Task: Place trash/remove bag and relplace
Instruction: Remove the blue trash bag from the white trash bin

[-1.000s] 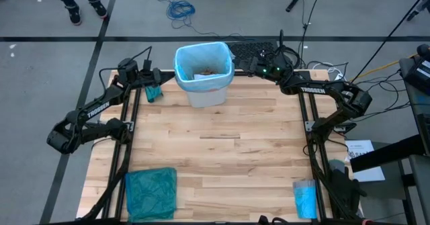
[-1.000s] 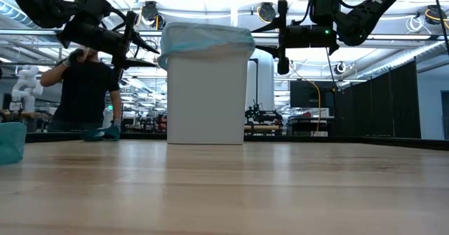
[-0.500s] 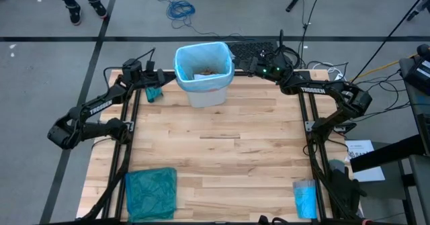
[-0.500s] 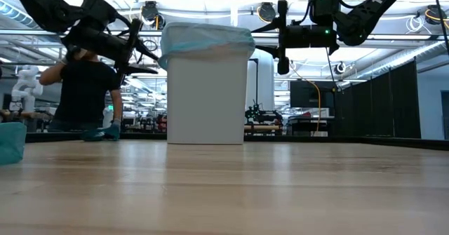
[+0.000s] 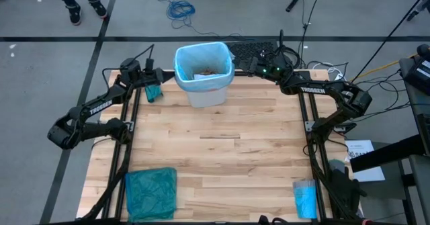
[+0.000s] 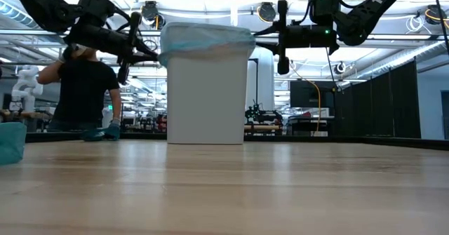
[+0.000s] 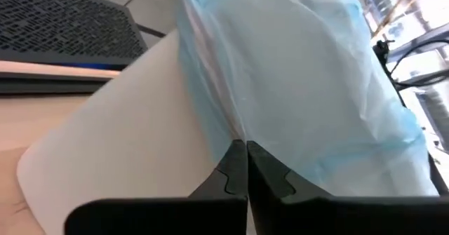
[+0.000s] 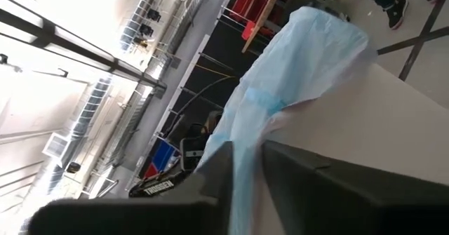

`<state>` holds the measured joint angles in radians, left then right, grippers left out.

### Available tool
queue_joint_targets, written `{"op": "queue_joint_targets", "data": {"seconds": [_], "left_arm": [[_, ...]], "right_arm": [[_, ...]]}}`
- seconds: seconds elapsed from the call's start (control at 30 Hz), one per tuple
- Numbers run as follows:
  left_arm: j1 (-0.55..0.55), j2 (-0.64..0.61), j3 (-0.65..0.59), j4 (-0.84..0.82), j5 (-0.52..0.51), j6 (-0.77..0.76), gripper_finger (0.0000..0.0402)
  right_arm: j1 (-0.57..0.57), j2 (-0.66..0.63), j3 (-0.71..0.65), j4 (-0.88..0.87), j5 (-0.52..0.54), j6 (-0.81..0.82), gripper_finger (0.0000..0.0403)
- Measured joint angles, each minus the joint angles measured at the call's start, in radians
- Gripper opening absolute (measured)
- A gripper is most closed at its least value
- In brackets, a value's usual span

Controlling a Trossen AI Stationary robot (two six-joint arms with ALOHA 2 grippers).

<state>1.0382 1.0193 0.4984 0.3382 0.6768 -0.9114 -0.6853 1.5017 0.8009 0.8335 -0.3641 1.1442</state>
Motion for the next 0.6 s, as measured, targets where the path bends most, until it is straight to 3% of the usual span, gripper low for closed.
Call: {"op": "queue_joint_targets", "data": {"seconds": [0.13,0.27,0.6], "left_arm": [[0.0,-0.01,0.0,0.071,0.031,-0.047,0.0001],[0.0,-0.036,0.005,0.152,0.038,-0.102,0.0001],[0.0,-0.064,0.063,0.145,0.11,-0.133,0.0]], "right_arm": [[0.0,-0.001,0.0,0.02,-0.002,-0.017,0.0006],[0.0,-0.012,0.0,0.023,-0.005,-0.014,0.0004],[0.0,-0.059,0.0,0.023,-0.024,-0.018,0.0]]}}
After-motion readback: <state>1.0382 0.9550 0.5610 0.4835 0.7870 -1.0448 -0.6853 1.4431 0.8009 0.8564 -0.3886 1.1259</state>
